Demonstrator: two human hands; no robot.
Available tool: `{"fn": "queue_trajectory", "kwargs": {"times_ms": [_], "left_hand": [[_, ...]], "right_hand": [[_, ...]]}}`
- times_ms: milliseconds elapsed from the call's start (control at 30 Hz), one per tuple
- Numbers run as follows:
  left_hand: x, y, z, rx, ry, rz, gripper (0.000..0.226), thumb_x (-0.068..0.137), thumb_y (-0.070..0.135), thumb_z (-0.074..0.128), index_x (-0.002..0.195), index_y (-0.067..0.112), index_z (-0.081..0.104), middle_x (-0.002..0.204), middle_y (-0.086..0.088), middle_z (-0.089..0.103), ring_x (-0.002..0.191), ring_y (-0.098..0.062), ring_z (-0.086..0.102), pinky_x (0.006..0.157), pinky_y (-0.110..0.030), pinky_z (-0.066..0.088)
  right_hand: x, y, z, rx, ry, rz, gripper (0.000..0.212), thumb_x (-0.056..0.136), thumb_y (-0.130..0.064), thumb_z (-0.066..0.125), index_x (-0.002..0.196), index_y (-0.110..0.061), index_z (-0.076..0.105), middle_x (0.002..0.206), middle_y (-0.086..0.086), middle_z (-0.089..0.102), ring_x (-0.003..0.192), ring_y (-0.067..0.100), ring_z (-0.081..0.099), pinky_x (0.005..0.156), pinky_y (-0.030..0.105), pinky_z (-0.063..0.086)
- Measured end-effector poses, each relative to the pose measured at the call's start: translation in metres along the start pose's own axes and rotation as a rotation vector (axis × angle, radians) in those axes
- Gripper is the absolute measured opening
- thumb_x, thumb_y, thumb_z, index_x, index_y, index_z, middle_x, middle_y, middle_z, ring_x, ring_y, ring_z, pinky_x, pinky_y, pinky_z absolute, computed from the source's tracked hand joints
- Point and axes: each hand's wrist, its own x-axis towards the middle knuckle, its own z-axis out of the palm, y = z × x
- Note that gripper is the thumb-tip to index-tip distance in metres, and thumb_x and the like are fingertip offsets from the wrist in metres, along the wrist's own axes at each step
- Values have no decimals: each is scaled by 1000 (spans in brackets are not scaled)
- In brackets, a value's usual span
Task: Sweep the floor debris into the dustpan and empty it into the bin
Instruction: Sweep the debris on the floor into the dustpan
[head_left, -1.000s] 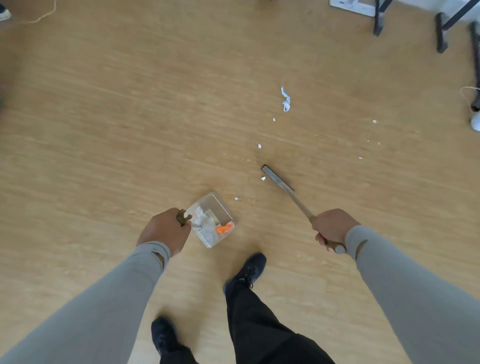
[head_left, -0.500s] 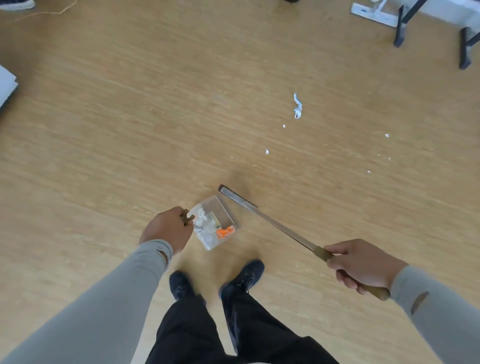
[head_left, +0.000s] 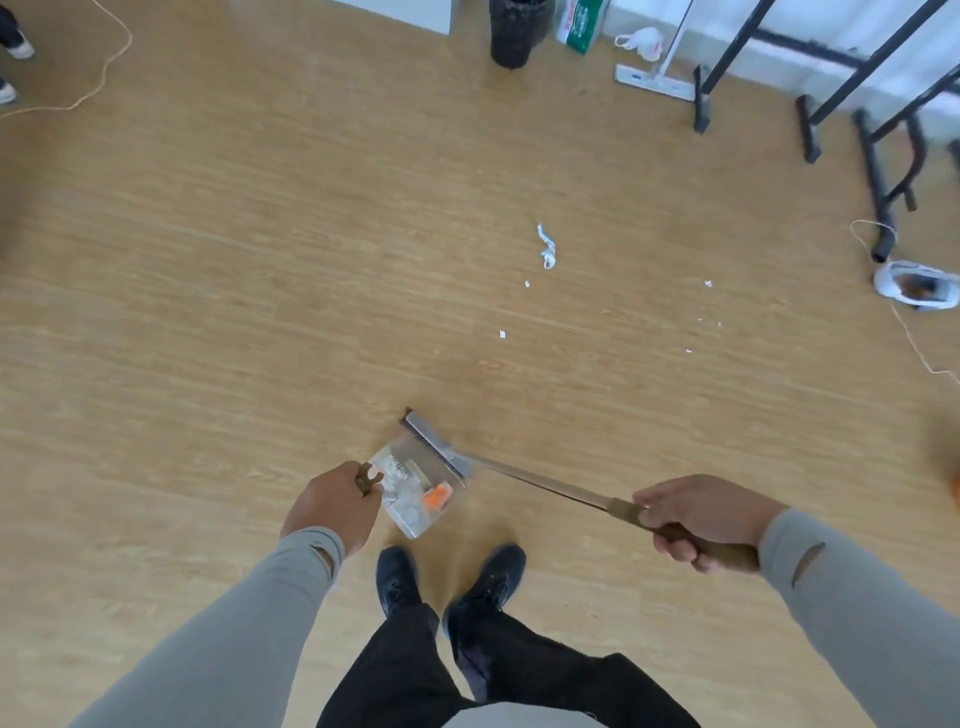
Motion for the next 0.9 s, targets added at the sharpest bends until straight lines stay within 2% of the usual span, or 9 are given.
{"fn": "queue_trajectory", "kwargs": {"times_ms": [67,133,233,433,600,833,900], "left_hand": [[-5,1,-14,-12,1,33,14,97,37,52,91,27,59,82,2,66,71,-20,65,70,-35,59],[-7,3,-29,-21,13,64,13,97,36,54,93,26,61,83,2,66,71,-20,65,66,-33,57],[-5,13,-49,-46,35,95,13,97,35,57,92,23,62,82,0,66,69,-20,64,58,-29,51],[18,48,-67,-19,63,160,14,97,36,57,97,23,62,84,1,65,70,-18,63,56,-28,46],[54,95,-58,-44,62,160,15,97,34,57,84,25,57,81,-1,65,67,-21,64,56,-28,46],[123,182,-49,-28,57,118,14,96,34,58,87,24,59,83,-1,66,72,-23,65,65,-33,55],[143,210,-47,-17,53,90,14,96,35,58,89,23,60,82,-2,67,71,-23,65,63,-32,54]], "right_hand": [[-15,6,3,-32,57,-52,32,98,-11,56,129,-18,51,65,10,59,46,17,44,44,27,37],[-22,5,11,-42,102,-84,26,98,-14,55,123,-12,59,63,6,57,45,16,43,45,28,37],[-18,-1,23,92,149,-35,26,96,-19,54,119,-8,59,65,5,52,45,15,41,44,26,34],[0,-12,9,224,310,-76,22,95,-10,50,113,-2,60,65,7,52,39,15,43,41,25,36],[22,-25,-38,220,358,-102,16,97,-8,51,109,-2,59,68,11,50,42,17,42,42,27,35],[75,-70,-137,199,345,-98,17,97,-8,47,109,-7,59,72,12,51,43,19,43,41,26,34],[92,-90,-171,175,328,-88,18,97,-9,46,109,-6,60,71,12,52,42,19,44,40,24,34]]}}
